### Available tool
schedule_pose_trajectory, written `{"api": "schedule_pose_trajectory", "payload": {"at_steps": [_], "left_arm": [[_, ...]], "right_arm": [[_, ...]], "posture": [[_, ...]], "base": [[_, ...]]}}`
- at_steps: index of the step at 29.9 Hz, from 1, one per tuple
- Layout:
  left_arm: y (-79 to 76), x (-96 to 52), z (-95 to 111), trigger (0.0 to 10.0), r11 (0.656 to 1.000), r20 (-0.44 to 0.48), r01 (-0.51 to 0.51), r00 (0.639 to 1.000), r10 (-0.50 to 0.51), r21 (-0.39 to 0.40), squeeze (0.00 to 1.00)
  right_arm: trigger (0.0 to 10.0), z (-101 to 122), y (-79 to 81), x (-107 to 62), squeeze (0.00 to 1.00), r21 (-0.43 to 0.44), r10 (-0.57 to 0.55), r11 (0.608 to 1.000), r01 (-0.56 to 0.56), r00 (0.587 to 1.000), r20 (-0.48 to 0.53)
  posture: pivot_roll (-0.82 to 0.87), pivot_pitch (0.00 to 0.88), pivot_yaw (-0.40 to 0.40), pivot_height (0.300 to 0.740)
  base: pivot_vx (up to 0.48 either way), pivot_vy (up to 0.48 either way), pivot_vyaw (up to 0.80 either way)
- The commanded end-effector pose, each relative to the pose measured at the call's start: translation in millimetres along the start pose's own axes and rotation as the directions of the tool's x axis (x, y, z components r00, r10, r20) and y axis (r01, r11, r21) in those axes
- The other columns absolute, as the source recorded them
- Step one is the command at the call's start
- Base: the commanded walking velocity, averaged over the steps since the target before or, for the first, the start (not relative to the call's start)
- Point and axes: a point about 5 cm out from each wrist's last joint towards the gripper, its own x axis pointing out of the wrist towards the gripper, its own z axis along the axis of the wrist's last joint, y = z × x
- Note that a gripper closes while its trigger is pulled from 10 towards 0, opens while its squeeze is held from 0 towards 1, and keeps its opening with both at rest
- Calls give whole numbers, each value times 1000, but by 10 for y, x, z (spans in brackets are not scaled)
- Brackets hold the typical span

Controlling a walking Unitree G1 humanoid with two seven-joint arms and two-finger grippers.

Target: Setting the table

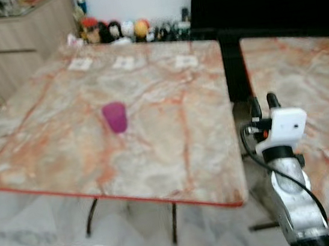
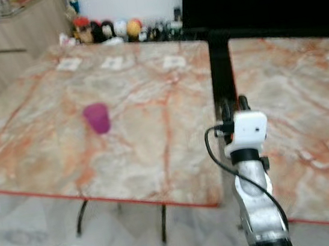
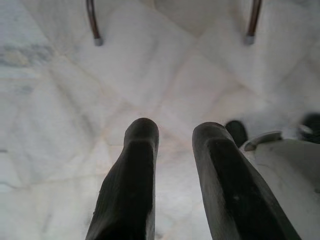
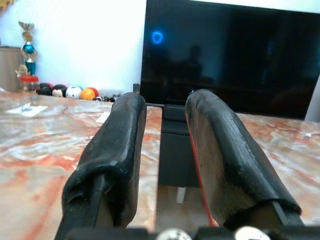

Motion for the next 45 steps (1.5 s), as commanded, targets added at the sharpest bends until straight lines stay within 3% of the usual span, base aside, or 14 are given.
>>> {"api": "schedule_pose_trajectory", "payload": {"at_steps": [1,20,45], "left_arm": [[-44,-1,-23,10000,1000,-9,10,1000,-10,1,0],[-40,-3,-26,10000,1000,-8,7,1000,-7,0,0],[-41,-2,-11,10000,1000,5,11,1000,-11,9,0]], "right_arm": [[10000,-35,-103,-21,0,-7,-34,999,34,999,-16],[10000,-49,-79,-21,0,9,-36,999,37,999,-19],[10000,-64,-103,-34,0,12,-62,998,62,998,-24]], "posture": [[36,0,-13,740],[42,0,-12,740],[44,0,-11,740]], "base": [[0,476,0],[0,476,0],[0,0,0]]}}
